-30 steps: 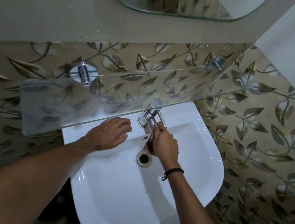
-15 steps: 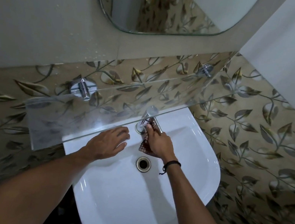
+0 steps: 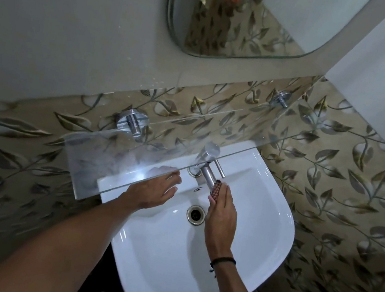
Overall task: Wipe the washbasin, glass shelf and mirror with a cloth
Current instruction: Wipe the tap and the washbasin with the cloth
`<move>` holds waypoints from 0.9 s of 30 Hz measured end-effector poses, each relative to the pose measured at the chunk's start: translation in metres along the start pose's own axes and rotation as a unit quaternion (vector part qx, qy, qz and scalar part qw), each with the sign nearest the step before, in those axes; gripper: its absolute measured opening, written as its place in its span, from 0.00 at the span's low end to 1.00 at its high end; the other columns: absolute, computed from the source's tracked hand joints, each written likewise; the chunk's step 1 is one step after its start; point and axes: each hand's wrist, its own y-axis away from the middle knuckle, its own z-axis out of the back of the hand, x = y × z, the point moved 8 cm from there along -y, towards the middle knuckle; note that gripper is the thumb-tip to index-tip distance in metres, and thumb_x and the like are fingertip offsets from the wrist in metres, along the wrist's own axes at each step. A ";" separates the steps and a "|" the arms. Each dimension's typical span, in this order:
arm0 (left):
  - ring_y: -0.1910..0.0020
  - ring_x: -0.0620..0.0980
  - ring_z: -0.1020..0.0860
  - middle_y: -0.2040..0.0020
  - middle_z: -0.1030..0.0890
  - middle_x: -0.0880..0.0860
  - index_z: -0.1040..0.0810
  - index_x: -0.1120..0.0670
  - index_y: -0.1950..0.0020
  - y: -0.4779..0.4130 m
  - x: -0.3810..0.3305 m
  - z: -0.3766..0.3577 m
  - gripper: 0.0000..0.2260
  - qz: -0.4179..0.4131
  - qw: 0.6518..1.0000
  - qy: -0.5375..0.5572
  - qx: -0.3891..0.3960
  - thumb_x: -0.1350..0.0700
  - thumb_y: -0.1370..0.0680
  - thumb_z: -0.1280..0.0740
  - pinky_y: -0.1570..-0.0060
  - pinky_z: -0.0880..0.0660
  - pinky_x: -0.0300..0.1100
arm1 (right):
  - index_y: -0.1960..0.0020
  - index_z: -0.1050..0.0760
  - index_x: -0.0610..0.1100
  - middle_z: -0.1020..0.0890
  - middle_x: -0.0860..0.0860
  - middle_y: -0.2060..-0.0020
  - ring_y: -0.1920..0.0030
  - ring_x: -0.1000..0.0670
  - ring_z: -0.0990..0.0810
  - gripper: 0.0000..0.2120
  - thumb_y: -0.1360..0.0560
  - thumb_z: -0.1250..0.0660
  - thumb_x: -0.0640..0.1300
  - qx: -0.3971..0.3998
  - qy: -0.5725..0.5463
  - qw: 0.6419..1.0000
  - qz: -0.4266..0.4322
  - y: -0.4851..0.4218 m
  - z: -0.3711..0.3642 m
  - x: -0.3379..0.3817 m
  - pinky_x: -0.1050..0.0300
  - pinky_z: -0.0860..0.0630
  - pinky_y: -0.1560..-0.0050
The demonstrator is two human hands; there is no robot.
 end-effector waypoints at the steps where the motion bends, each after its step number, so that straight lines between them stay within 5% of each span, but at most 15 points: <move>1: 0.40 0.49 0.26 0.38 0.26 0.48 0.24 0.51 0.41 0.000 0.000 -0.001 0.11 -0.001 1.000 -0.004 0.000 0.49 0.18 0.42 0.46 0.28 0.43 | 0.27 0.30 0.40 0.22 0.46 0.33 0.35 0.49 0.23 0.22 0.20 0.33 0.39 -0.002 -0.042 0.999 0.010 0.003 0.005 -0.002 0.59 0.25 0.39; 3: 0.38 0.49 0.26 0.36 0.27 0.48 0.25 0.50 0.40 0.001 0.003 -0.003 0.12 0.004 1.000 -0.005 0.001 0.48 0.17 0.44 0.45 0.28 0.43 | 0.29 0.28 0.45 0.21 0.53 0.35 0.38 0.54 0.22 0.19 0.19 0.35 0.38 -0.009 -0.118 0.993 -0.024 0.011 0.018 -0.005 0.64 0.27 0.42; 5: 0.38 0.48 0.26 0.36 0.27 0.48 0.24 0.50 0.40 0.000 0.002 -0.005 0.13 0.005 1.000 -0.002 0.006 0.48 0.17 0.44 0.45 0.28 0.43 | 0.33 0.25 0.51 0.19 0.57 0.42 0.43 0.55 0.19 0.13 0.17 0.39 0.46 -0.055 -0.220 0.961 -0.158 0.024 0.036 -0.022 0.62 0.23 0.47; 7: 0.38 0.48 0.26 0.35 0.27 0.48 0.25 0.50 0.40 0.000 0.003 -0.005 0.13 0.009 1.000 0.009 0.010 0.48 0.17 0.44 0.44 0.28 0.43 | 0.42 0.23 0.48 0.18 0.52 0.50 0.46 0.43 0.18 0.13 0.16 0.42 0.53 -0.102 -0.345 0.885 -0.294 0.029 0.045 -0.045 0.52 0.19 0.55; 9: 0.36 0.48 0.27 0.34 0.28 0.48 0.26 0.50 0.39 0.001 0.004 -0.007 0.13 0.012 1.000 0.015 0.013 0.48 0.17 0.45 0.42 0.28 0.44 | 0.47 0.22 0.46 0.19 0.47 0.51 0.43 0.36 0.20 0.14 0.16 0.42 0.53 -0.120 -0.488 0.781 -0.371 0.022 0.045 -0.065 0.46 0.20 0.52; 12: 0.36 0.48 0.28 0.35 0.29 0.46 0.26 0.49 0.39 0.002 0.007 -0.012 0.12 0.012 1.000 0.012 0.019 0.48 0.17 0.45 0.42 0.28 0.45 | 0.37 0.23 0.42 0.19 0.40 0.43 0.43 0.35 0.20 0.18 0.16 0.42 0.54 -0.068 -0.585 0.720 -0.367 -0.019 0.040 -0.079 0.37 0.20 0.48; 14: 0.36 0.47 0.29 0.36 0.29 0.46 0.26 0.49 0.40 0.002 0.007 -0.012 0.12 0.012 1.000 0.005 0.016 0.48 0.17 0.45 0.41 0.28 0.46 | 0.33 0.26 0.39 0.19 0.38 0.41 0.44 0.37 0.19 0.22 0.16 0.44 0.55 -0.004 -0.629 0.700 -0.339 -0.052 0.034 -0.070 0.40 0.20 0.50; 16: 0.35 0.48 0.29 0.35 0.28 0.46 0.26 0.49 0.40 0.002 0.006 -0.010 0.12 0.017 1.000 0.009 0.015 0.48 0.17 0.45 0.40 0.28 0.45 | 0.31 0.28 0.36 0.19 0.38 0.38 0.38 0.39 0.20 0.24 0.15 0.46 0.53 0.053 -0.658 0.673 -0.333 -0.075 0.023 -0.052 0.43 0.23 0.42; 18: 0.35 0.49 0.29 0.36 0.28 0.46 0.26 0.50 0.40 0.004 0.007 -0.010 0.12 0.019 1.000 0.013 0.012 0.49 0.18 0.45 0.40 0.28 0.45 | 0.32 0.27 0.36 0.20 0.39 0.37 0.38 0.41 0.21 0.23 0.15 0.46 0.53 0.117 -0.651 0.664 -0.348 -0.087 0.004 -0.031 0.44 0.24 0.40; 22: 0.35 0.51 0.29 0.35 0.28 0.48 0.26 0.50 0.40 0.003 0.008 -0.014 0.12 0.015 1.000 0.014 0.017 0.49 0.17 0.45 0.39 0.29 0.48 | 0.32 0.25 0.36 0.20 0.36 0.39 0.47 0.39 0.20 0.27 0.18 0.44 0.57 0.276 -0.584 0.686 -0.335 -0.094 -0.028 0.014 0.46 0.20 0.54; 27: 0.36 0.51 0.28 0.35 0.28 0.47 0.26 0.50 0.39 0.006 0.008 -0.014 0.12 0.021 0.999 0.024 0.016 0.48 0.18 0.44 0.39 0.29 0.48 | 0.52 0.19 0.36 0.19 0.39 0.59 0.58 0.40 0.20 0.20 0.21 0.41 0.51 0.325 -0.526 0.725 -0.303 -0.119 -0.031 0.044 0.49 0.22 0.51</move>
